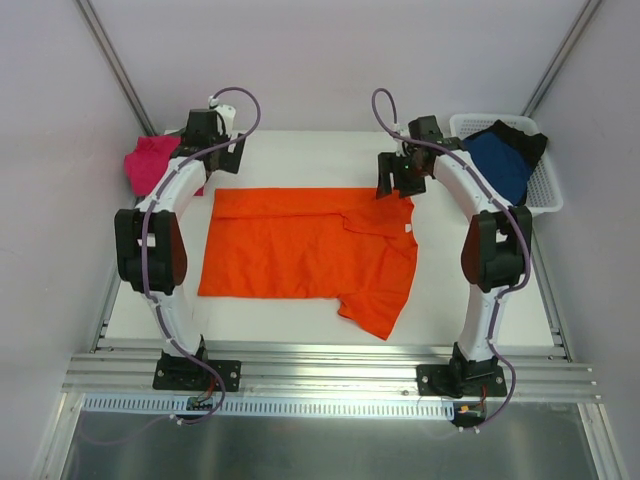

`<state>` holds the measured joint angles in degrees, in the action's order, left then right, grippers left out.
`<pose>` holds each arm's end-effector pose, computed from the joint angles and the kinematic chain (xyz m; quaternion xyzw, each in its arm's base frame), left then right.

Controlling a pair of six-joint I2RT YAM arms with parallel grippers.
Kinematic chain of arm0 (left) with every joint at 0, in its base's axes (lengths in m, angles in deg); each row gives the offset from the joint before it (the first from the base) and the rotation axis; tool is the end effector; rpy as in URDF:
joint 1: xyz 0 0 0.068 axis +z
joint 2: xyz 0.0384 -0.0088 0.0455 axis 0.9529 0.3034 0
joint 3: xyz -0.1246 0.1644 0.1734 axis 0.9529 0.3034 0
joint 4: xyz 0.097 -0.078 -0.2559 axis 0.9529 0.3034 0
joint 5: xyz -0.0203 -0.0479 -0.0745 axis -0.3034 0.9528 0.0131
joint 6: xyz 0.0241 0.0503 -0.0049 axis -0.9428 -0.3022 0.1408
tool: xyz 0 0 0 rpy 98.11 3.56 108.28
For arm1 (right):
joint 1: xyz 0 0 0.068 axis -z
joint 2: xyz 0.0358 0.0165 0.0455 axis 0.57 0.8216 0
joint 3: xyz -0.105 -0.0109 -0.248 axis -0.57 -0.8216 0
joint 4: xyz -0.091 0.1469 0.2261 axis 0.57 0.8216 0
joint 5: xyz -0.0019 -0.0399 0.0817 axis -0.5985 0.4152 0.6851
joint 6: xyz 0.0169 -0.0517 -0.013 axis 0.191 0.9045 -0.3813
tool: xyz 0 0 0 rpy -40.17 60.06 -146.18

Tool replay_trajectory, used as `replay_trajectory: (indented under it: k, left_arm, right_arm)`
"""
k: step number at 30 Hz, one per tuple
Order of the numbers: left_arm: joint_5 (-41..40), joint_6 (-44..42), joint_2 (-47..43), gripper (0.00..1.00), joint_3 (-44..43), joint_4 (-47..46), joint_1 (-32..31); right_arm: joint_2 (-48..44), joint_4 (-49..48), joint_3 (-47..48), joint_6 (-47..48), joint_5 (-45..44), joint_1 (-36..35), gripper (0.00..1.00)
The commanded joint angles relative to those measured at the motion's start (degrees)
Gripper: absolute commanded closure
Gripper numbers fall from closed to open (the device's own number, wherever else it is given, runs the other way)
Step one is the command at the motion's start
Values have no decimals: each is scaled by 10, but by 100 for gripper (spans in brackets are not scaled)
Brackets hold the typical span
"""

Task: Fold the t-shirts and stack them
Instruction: Fold the tshirt

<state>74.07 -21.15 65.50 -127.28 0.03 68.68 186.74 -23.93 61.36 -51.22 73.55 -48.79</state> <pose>0.4692 -0.0248 0.2783 0.1185 0.8521 0.1164 0.4963 0.4526 0.1237 0.2580 -0.2464 0.9128 0.1323 0.2976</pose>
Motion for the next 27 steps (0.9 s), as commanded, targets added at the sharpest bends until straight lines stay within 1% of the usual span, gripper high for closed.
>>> replay_trajectory:
  k: [1, 3, 8, 12, 15, 19, 24, 27]
  left_arm:
    - [14, 42, 41, 1, -50, 51, -2]
    - [19, 56, 50, 1, -65, 53, -5]
    - [48, 90, 66, 2, -71, 60, -10]
    - [70, 92, 59, 2, -55, 68, -17]
    - [77, 92, 48, 2, -40, 74, -22]
    - [92, 99, 41, 2, -30, 81, -28]
    - [97, 115, 42, 2, -32, 83, -28]
    - [99, 122, 41, 2, -31, 83, -28]
  right_arm:
    - [23, -4, 29, -17, 10, -5, 28]
    - [38, -9, 33, -21, 11, -5, 28]
    - [81, -23, 60, -35, 13, -5, 28]
    - [121, -18, 92, -48, 26, -5, 28]
    - [133, -12, 91, -49, 24, -5, 28]
    - [106, -8, 35, -52, 24, -5, 28]
    - [29, 12, -73, -62, 35, -4, 28]
    - [-15, 17, -114, -73, 40, -5, 28]
